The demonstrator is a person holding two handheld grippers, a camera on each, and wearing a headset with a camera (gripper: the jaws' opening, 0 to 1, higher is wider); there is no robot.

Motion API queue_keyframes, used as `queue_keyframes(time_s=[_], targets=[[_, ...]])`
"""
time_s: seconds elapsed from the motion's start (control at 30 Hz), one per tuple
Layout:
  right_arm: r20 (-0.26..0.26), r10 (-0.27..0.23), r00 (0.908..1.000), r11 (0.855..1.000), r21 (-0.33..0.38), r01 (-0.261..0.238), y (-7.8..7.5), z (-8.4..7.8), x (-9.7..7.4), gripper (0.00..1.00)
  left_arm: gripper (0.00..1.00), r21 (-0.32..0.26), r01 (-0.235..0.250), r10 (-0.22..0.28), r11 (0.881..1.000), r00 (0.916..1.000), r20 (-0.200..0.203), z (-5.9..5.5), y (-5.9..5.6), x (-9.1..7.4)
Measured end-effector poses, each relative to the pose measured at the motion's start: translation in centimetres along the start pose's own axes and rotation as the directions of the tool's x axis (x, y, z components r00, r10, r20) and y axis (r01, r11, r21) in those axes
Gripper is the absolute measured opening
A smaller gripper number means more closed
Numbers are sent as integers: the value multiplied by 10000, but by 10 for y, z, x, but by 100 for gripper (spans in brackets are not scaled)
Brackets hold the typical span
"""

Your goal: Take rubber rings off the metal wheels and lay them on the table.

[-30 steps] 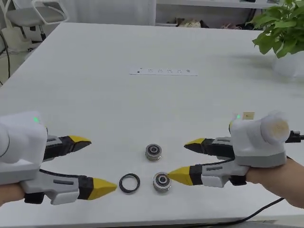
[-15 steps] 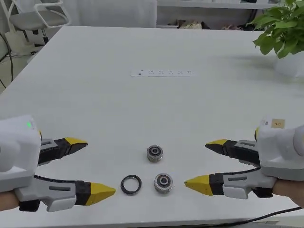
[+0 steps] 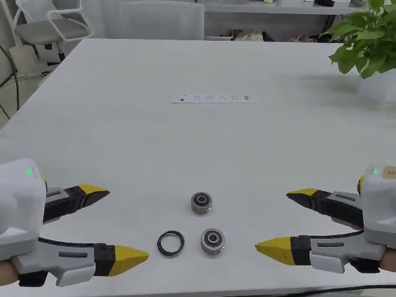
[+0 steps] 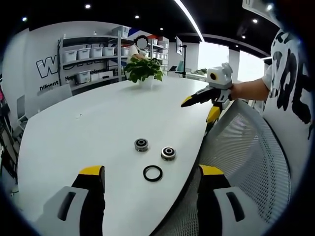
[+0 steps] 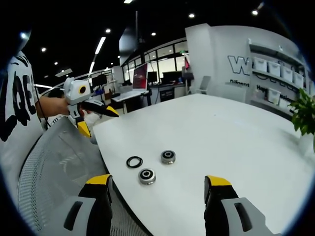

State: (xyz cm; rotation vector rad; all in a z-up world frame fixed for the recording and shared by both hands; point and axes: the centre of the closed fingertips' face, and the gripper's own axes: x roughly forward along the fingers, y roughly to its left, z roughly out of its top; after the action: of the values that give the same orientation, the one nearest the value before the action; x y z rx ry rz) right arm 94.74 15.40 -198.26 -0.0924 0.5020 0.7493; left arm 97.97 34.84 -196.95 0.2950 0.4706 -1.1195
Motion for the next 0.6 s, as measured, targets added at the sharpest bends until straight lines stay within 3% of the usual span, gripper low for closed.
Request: queue_keyframes(time_s=[0.6], targets=[[182, -194, 9996, 9997, 183, 191, -4, 0, -7, 74, 76, -297, -271, 278, 9992, 9994, 218, 2, -2, -6]])
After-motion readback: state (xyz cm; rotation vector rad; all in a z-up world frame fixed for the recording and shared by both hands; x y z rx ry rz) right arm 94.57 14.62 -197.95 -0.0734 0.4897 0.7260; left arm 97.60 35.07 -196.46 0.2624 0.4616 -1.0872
